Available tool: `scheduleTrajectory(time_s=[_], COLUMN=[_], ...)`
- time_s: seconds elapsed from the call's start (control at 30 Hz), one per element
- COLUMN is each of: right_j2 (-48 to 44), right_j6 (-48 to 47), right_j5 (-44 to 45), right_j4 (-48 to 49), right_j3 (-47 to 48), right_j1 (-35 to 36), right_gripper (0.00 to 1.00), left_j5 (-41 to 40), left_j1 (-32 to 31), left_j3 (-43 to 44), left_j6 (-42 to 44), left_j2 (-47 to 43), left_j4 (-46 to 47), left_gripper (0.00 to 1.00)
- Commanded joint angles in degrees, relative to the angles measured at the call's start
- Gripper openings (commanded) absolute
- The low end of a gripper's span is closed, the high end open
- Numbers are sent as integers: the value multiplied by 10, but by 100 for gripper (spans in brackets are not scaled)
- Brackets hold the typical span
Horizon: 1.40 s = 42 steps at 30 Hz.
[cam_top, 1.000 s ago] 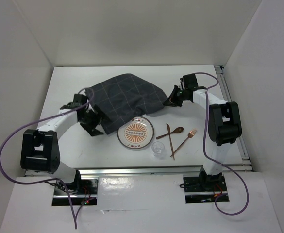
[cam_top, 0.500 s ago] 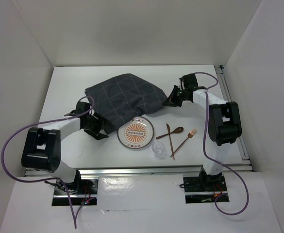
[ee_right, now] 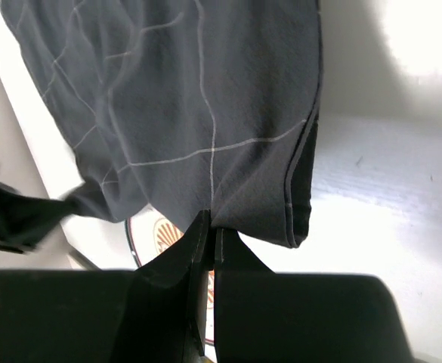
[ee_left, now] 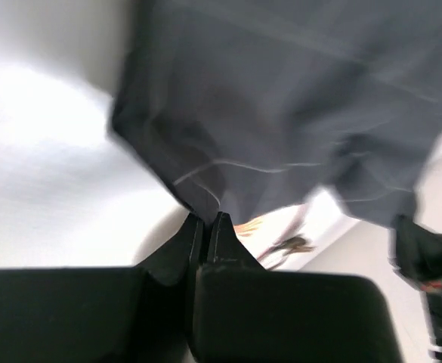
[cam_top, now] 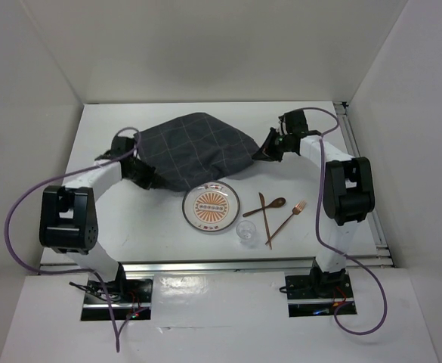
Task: Set the dinner table for one person
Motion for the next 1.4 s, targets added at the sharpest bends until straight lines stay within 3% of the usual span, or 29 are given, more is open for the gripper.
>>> scheduleTrajectory(time_s=[0.0, 0.17, 0.3, 0.7, 1.03, 1.17, 1.37], right_j2=[14, 26, 7, -150, -267, -267, -144], right_j6=[-14, -25, -39, -90, -121, -115, -115], right_j5=[-9, -9, -35, -48, -19, 7, 7], right_j4=[-4, -28, -53, -110, -193, -179, -126], right_j3=[76, 178, 204, 198, 277, 296, 371], right_j1=[-1, -26, -37, -62, -67, -67, -78], right_gripper=[0, 0, 0, 0, 0, 0, 0], left_j5=[4, 39, 100, 222, 250, 262, 275], left_j1=[24, 58, 95, 167, 195, 195, 195], left_j3=[157, 373, 428, 434, 492, 492, 552], left_j6=[85, 177, 199, 212, 223, 213, 189], left_j2=[26, 72, 67, -47, -110, -85, 15], left_j4=[-52, -128, -137, -126, -142, -116, -56], left_gripper=[0, 0, 0, 0, 0, 0, 0])
